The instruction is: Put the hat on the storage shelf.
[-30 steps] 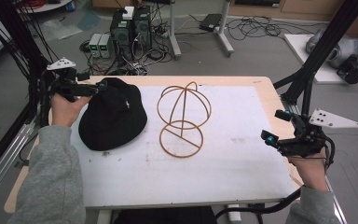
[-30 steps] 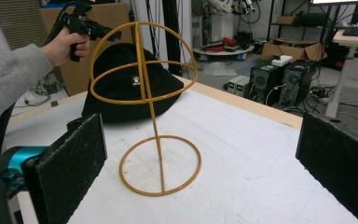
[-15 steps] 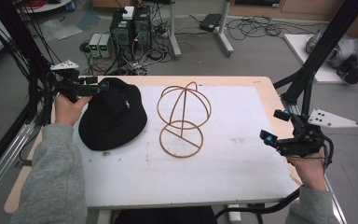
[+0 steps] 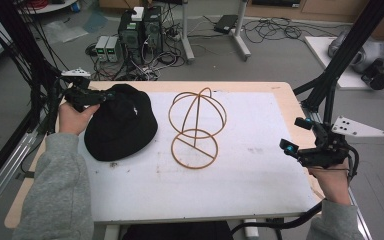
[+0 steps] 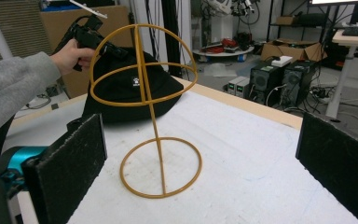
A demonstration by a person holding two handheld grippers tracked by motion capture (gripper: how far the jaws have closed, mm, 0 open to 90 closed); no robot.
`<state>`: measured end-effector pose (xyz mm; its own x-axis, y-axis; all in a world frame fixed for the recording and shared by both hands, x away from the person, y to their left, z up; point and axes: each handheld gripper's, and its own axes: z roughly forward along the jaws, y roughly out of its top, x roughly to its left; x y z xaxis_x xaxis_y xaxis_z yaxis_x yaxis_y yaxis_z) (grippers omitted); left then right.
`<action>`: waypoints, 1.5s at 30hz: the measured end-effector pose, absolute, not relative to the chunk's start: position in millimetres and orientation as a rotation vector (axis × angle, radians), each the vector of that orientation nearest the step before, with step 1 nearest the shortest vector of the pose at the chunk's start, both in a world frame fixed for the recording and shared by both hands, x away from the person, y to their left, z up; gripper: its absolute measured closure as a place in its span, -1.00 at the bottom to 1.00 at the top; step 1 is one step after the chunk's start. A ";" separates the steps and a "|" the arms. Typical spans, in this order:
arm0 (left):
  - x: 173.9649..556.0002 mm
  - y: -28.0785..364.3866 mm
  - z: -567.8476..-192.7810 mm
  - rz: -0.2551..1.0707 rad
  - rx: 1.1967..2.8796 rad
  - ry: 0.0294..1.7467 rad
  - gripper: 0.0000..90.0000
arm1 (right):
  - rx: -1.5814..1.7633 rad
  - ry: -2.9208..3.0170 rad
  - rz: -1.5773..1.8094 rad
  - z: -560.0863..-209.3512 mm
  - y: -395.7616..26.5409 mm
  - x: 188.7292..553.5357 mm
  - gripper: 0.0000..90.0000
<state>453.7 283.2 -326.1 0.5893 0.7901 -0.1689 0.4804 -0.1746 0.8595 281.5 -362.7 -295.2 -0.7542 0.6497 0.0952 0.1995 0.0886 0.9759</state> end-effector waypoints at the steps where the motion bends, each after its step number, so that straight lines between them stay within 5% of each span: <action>1: 453.7 283.2 -326.1 0.391 1.826 1.033 0.82 | 0.830 2.011 1.707 -295.2 -362.4 281.8 -0.98; 17: 440.0 282.7 -310.8 0.367 1.809 0.980 0.89 | 0.878 2.001 1.675 -298.7 -363.8 284.2 -0.98; 45: 375.3 279.1 -183.9 0.383 1.709 0.790 0.89 | 0.816 2.024 1.715 -292.5 -360.5 281.2 -0.98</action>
